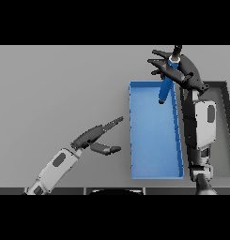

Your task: Pick up the blue pipe and place it into the blue bin.

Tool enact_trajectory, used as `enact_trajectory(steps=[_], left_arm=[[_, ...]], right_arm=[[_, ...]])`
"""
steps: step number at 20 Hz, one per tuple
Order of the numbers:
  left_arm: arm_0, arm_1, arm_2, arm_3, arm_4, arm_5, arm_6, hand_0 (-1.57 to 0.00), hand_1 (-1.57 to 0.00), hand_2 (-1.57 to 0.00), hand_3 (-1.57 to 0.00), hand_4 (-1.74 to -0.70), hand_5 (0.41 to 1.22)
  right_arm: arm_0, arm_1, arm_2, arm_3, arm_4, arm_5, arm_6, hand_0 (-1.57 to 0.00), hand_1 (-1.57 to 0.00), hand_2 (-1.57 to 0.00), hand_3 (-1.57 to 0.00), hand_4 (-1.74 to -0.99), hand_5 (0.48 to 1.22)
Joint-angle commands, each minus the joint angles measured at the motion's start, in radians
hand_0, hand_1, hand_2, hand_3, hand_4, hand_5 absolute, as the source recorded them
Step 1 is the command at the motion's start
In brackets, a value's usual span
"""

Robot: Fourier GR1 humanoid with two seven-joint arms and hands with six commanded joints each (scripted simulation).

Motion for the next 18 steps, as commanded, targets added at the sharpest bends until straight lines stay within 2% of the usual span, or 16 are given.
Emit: enact_trajectory(steps=[1,2,4,5,6,8,9,12,14,15,16,17,18], left_arm=[[0.014,0.001,-0.010,-0.002,-0.012,0.002,-0.007,0.00,0.00,0.00,0.00,-0.83,0.464],[0.004,0.006,-0.003,0.001,-0.004,-0.004,0.004,0.00,0.00,0.00,0.00,-0.83,0.466],[0.009,-0.003,-0.011,-0.002,-0.005,-0.003,0.009,0.00,0.00,0.00,0.00,-0.83,0.469],[0.018,0.000,-0.014,0.000,-0.011,-0.003,-0.007,0.00,0.00,0.00,0.00,-0.83,0.470],[0.023,0.005,-0.014,-0.005,-0.013,-0.002,-0.011,0.00,0.00,0.00,0.00,-0.83,0.470],[0.026,-0.003,-0.023,-0.018,-0.016,0.003,-0.005,0.00,0.00,0.00,0.00,-0.83,0.470],[0.019,-0.006,-0.021,-0.012,-0.017,0.005,0.006,0.00,0.00,0.00,0.00,-0.83,0.471],[0.015,-0.003,-0.015,-0.007,-0.013,0.003,0.003,0.00,0.00,0.00,0.00,-0.83,0.475],[0.009,-0.013,-0.018,-0.007,-0.010,0.006,0.027,0.00,0.00,0.00,0.00,-0.83,0.474],[0.017,-0.011,-0.024,-0.007,-0.019,0.008,0.017,0.00,0.00,0.00,0.00,-0.83,0.474],[0.015,-0.010,-0.021,-0.001,-0.020,0.006,0.004,0.00,0.00,0.00,0.00,-0.83,0.476],[0.010,-0.016,-0.025,0.000,-0.024,0.008,0.008,0.00,0.00,0.00,0.00,-0.83,0.476],[0.008,-0.020,-0.027,-0.002,-0.024,0.008,0.006,0.00,0.00,0.00,0.00,-0.83,0.476]], right_arm=[[0.032,-0.002,-0.001,0.002,0.024,-0.009,0.014,-1.57,-1.57,-1.57,-1.57,-1.499,1.221],[0.070,0.008,-0.001,-0.016,0.037,-0.025,0.032,-1.57,-1.57,-1.57,-1.57,-1.499,1.221],[0.113,0.001,0.009,0.011,0.061,-0.072,0.038,-1.57,-1.57,-1.57,-1.57,-1.499,1.221],[0.152,-0.002,0.028,0.009,0.068,-0.106,0.038,-1.57,-1.57,-1.57,-1.57,-1.499,1.221],[0.175,-0.035,0.062,0.036,0.056,-0.137,0.038,-1.57,-1.57,-1.57,-1.57,-1.499,1.221],[0.234,-0.079,0.139,0.027,0.028,-0.168,0.038,-1.57,-1.57,-1.57,-1.08,-1.586,1.221],[0.250,-0.089,0.170,0.036,0.028,-0.175,0.038,-1.57,-1.57,-1.57,-1.18,-1.569,1.221],[0.317,-0.158,0.302,0.034,-0.025,-0.234,0.038,-1.57,-1.57,-1.57,-0.69,-1.653,1.205],[0.295,-0.230,0.429,0.085,-0.123,-0.321,0.038,-1.57,-1.57,-1.57,-1.01,-1.583,1.199],[0.293,-0.259,0.497,0.102,-0.199,-0.374,0.038,-1.46,-1.38,-1.33,-0.81,-1.534,1.190],[0.287,-0.293,0.563,0.117,-0.282,-0.401,0.038,-1.17,-1.11,-1.07,-0.65,-1.477,1.178],[0.265,-0.322,0.621,0.131,-0.361,-0.428,0.038,-0.94,-0.88,-0.85,-0.52,-1.404,1.159],[0.250,-0.354,0.675,0.126,-0.421,-0.460,0.038,-0.75,-0.71,-0.68,-0.41,-1.344,1.172]])
